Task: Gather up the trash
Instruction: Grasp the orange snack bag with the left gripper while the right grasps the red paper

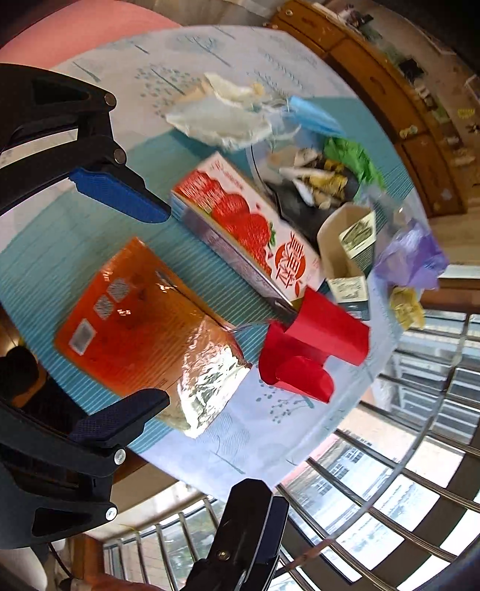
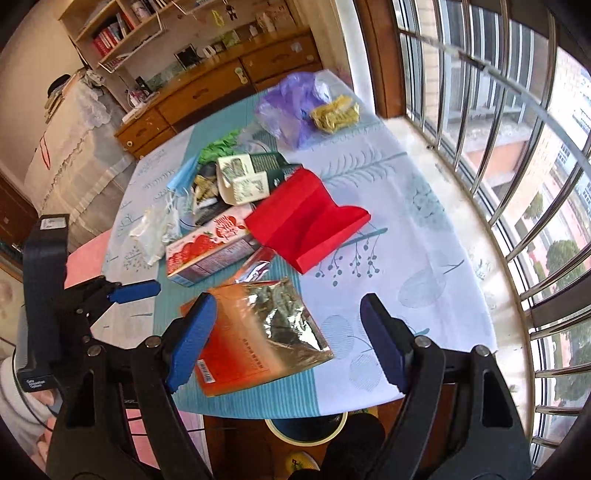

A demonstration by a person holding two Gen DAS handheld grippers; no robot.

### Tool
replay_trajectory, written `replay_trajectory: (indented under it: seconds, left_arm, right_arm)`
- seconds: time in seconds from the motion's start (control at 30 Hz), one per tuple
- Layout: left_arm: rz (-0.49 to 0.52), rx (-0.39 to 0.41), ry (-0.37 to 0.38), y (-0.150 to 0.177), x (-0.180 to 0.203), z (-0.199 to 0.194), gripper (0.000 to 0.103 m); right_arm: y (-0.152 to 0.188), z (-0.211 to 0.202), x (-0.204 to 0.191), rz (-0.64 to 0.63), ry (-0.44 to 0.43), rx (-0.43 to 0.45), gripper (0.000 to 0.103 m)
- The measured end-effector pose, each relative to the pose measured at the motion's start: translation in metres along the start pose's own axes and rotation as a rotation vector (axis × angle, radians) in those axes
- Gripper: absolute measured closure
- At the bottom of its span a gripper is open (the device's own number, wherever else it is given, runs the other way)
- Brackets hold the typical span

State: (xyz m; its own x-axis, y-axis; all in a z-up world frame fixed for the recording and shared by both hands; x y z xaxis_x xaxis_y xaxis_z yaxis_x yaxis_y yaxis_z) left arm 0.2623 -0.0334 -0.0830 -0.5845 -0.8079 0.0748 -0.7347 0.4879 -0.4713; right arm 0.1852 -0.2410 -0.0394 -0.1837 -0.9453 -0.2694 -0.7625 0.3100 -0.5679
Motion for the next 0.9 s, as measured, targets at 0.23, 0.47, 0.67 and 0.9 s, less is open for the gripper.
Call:
replay_trajectory:
  seconds: [0.23, 0.47, 0.67, 0.9]
  left_arm:
    - [0.036, -0.107, 0.083, -0.011, 0.005, 0.053, 0.01]
    - [0.092, -0.151, 0.085, -0.006, 0.022, 0.074, 0.028]
    - [0.24, -0.161, 0.143, 0.01, 0.053, 0.074, 0.061]
    - [0.228, -0.116, 0.08, 0.028, 0.076, 0.067, 0.091]
  right_arm:
    - [0.009, 0.042, 0.013, 0.018, -0.01, -0.074, 0.025]
    - [0.017, 0.056, 0.016, 0.031, -0.007, -0.093, 0.025]
    - [0.015, 0.059, 0.015, 0.032, -0.004, -0.09, 0.025]
    - [-0.001, 0.072, 0.018, 0.094, -0.004, -0.087, 0.025]
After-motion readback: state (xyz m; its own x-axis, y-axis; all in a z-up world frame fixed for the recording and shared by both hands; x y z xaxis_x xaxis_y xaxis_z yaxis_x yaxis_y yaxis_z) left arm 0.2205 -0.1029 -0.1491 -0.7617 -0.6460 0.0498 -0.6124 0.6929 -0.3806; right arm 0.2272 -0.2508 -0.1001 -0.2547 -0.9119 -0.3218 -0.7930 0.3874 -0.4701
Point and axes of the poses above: each gripper's, at about its wrist camera, not at the fingertips, and z roughly the way its jaws point, x to its right, y to its underside, the point moved 3 cm from there along z, roughly the way its jaws point, and after that the axes turned 7 degrees about x, right-handed, at the moved point
